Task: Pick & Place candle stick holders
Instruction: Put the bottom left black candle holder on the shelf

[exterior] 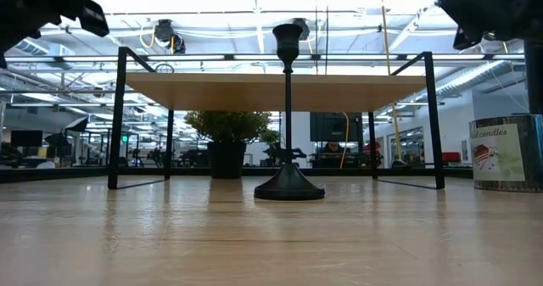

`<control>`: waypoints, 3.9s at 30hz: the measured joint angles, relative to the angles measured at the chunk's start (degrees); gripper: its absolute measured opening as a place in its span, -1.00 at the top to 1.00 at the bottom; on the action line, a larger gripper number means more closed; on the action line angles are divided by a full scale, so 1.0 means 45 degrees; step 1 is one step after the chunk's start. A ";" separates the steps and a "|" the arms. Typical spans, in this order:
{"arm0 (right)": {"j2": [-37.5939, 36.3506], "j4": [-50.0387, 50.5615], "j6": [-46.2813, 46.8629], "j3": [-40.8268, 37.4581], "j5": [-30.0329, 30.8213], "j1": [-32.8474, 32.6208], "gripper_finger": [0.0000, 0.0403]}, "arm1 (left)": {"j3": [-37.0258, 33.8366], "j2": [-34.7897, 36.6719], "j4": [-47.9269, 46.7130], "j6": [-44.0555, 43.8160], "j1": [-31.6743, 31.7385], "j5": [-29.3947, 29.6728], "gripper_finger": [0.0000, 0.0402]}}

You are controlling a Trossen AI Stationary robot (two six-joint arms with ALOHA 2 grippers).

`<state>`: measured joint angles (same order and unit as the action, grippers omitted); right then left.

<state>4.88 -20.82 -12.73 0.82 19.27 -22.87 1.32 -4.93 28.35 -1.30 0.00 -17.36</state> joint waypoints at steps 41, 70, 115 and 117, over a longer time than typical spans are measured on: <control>0.1342 -0.1325 0.1095 0.0003 0.0005 0.0000 0.55 | 0.0015 -1.1380 0.3772 0.0278 -0.9337 0.0704 0.22; 0.1415 -0.1604 0.0582 0.0004 0.0029 0.0001 0.55 | 0.2035 -1.7009 0.6390 -0.0771 -1.0221 0.0706 0.24; 0.2332 -0.1990 0.0049 0.0004 0.0039 0.0003 0.55 | 1.3137 -1.4357 -0.6658 0.0563 -0.2186 1.0860 0.93; 0.2493 -0.1973 0.0049 0.0005 0.0039 0.0003 0.55 | 1.3143 -1.4071 -0.7396 -0.0222 -0.1459 1.0859 0.91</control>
<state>16.10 -29.70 -12.51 0.84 19.44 -22.85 60.46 -68.25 -4.93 -2.30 -6.56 31.50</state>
